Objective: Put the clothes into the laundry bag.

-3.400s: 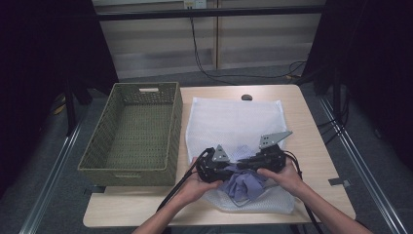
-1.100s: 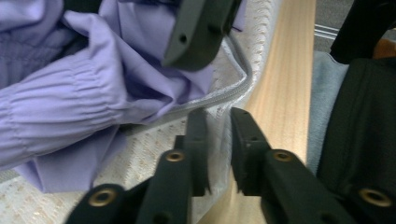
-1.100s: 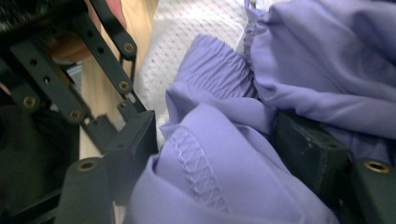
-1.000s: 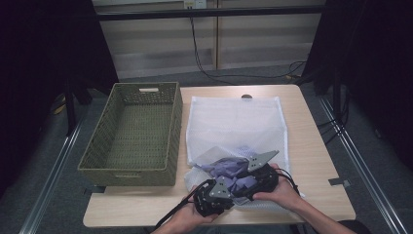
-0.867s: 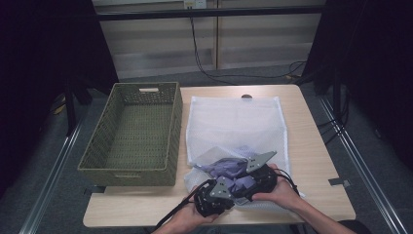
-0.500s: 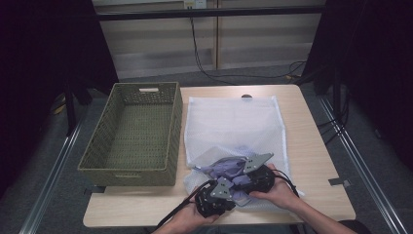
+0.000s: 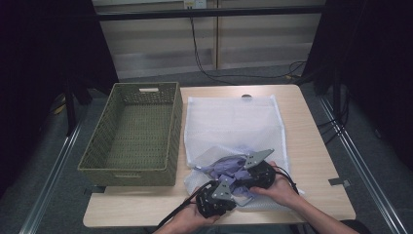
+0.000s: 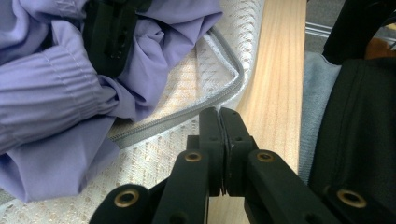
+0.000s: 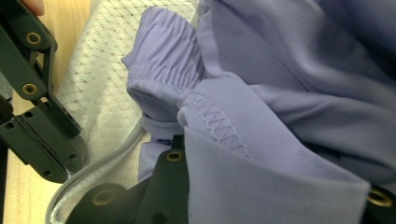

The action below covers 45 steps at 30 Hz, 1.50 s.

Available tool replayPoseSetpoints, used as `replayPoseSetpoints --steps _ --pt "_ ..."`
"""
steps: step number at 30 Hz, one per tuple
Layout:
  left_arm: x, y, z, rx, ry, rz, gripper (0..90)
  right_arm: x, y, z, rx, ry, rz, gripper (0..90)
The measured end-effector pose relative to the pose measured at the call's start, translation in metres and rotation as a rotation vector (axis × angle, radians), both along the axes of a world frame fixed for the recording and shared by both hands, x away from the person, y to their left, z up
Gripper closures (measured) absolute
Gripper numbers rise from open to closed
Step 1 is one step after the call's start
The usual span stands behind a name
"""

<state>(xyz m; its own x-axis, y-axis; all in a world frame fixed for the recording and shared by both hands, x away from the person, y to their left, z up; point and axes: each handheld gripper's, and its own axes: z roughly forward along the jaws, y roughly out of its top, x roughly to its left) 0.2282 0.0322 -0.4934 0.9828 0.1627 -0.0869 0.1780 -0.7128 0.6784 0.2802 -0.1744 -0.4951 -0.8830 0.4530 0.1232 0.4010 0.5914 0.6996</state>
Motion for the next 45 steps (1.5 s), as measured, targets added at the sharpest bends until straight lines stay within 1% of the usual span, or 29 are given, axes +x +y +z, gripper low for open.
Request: replayPoseSetpoints --steps 1,2,4,5,8,11,12,13,15,16,18,19,21,22,27,28,30,31,32,34,35,36,37,38,39,40,42,43,45 --pt "0.001 0.0 0.0 -0.002 0.005 -0.003 89.0 0.0 0.0 0.0 -0.002 0.002 -0.004 78.3" --pt "0.001 0.0 0.001 0.009 0.004 -0.007 89.0 0.001 0.0 0.001 -0.003 0.0 -0.007 78.3" --pt "0.001 0.0 0.001 0.013 0.005 -0.005 89.0 0.003 -0.002 0.0 -0.001 -0.008 -0.012 78.3" --pt "0.001 0.0 0.0 0.004 0.007 -0.005 89.0 0.004 -0.002 0.001 0.001 0.002 -0.022 78.3" --pt "0.001 0.0 0.0 -0.001 0.011 -0.005 88.9 0.006 -0.003 0.001 -0.008 -0.014 -0.03 78.2" --pt "0.001 0.0 0.0 -0.002 0.01 -0.004 89.0 0.007 -0.005 0.002 -0.011 -0.016 -0.044 78.2" --pt "0.002 0.0 0.001 0.014 0.007 -0.005 88.9 0.008 -0.006 0.002 -0.011 -0.019 -0.042 78.2" --pt "0.002 0.001 0.001 0.015 0.011 -0.003 88.9 0.009 -0.007 0.002 -0.01 -0.018 -0.051 78.1" --pt "0.002 0.0 -0.001 -0.009 0.017 0.001 88.9 0.012 -0.01 0.002 -0.012 -0.02 -0.063 77.8" --pt "0.002 -0.001 0.001 0.012 0.014 0.004 88.9 0.014 -0.01 0.001 -0.008 -0.019 -0.068 77.8" --pt "0.003 -0.002 0.0 0.008 0.016 0.001 88.9 0.018 -0.012 0.001 -0.01 -0.025 -0.086 77.8" --pt "0.003 -0.002 -0.001 -0.012 0.017 0.002 88.9 0.02 -0.013 0.001 -0.01 -0.026 -0.085 77.8" --pt "0.003 -0.002 -0.001 -0.02 0.019 0.001 88.9 0.021 -0.015 0.001 -0.014 -0.027 -0.096 77.8" --pt "0.003 -0.002 -0.001 -0.013 0.017 0.002 88.8 0.022 -0.016 0.001 -0.014 -0.029 -0.104 77.7" --pt "0.003 -0.002 -0.002 -0.024 0.016 0.0 88.8 0.024 -0.019 0.001 -0.012 -0.038 -0.115 77.3" --pt "0.004 -0.002 -0.001 -0.01 0.019 -0.006 88.8 0.024 -0.019 0.001 -0.014 -0.039 -0.117 77.3" --pt "0.005 -0.001 0.0 -0.001 0.026 -0.009 88.8 0.025 -0.021 0.001 -0.02 -0.044 -0.129 77.2" --pt "0.005 -0.001 -0.002 -0.02 0.028 -0.004 88.8 0.025 -0.021 0.001 -0.021 -0.05 -0.129 77.1" --pt "0.005 -0.001 0.0 -0.004 0.029 -0.005 88.9 0.027 -0.022 0.0 -0.019 -0.047 -0.138 77.0" --pt "0.005 -0.001 0.0 -0.001 0.03 -0.005 88.9 0.031 -0.023 0.001 -0.021 -0.042 -0.143 77.0" --pt "0.005 -0.001 -0.001 -0.008 0.029 -0.003 88.8 0.033 -0.022 0.0 -0.017 -0.047 -0.149 76.8" --pt "0.005 -0.001 0.0 -0.001 0.029 -0.007 88.9 0.035 -0.023 0.001 -0.026 -0.045 -0.156 76.7" --pt "0.005 -0.001 -0.001 -0.006 0.029 -0.007 88.9 0.038 -0.023 0.0 -0.015 -0.04 -0.158 76.7" --pt "0.005 -0.001 -0.002 -0.027 0.032 -0.001 88.9 0.04 -0.024 0.0 -0.008 -0.037 -0.163 76.7" --pt "0.005 -0.001 -0.002 -0.022 0.033 -0.005 88.9 0.041 -0.024 0.0 -0.007 -0.038 -0.166 76.7" --pt "0.005 -0.001 -0.002 -0.025 0.035 -0.004 88.9 0.042 -0.024 0.0 -0.006 -0.033 -0.168 76.5" --pt "0.006 -0.001 -0.002 -0.031 0.038 -0.009 88.9 0.042 -0.024 0.001 -0.015 -0.041 -0.167 75.5" --pt "0.006 -0.001 -0.002 -0.03 0.038 -0.01 88.9 0.042 -0.023 0.002 -0.022 -0.05 -0.169 75.2" --pt "0.007 0.0 -0.001 -0.003 0.033 -0.015 88.9 0.045 -0.022 0.002 -0.025 -0.05 -0.173 74.5"
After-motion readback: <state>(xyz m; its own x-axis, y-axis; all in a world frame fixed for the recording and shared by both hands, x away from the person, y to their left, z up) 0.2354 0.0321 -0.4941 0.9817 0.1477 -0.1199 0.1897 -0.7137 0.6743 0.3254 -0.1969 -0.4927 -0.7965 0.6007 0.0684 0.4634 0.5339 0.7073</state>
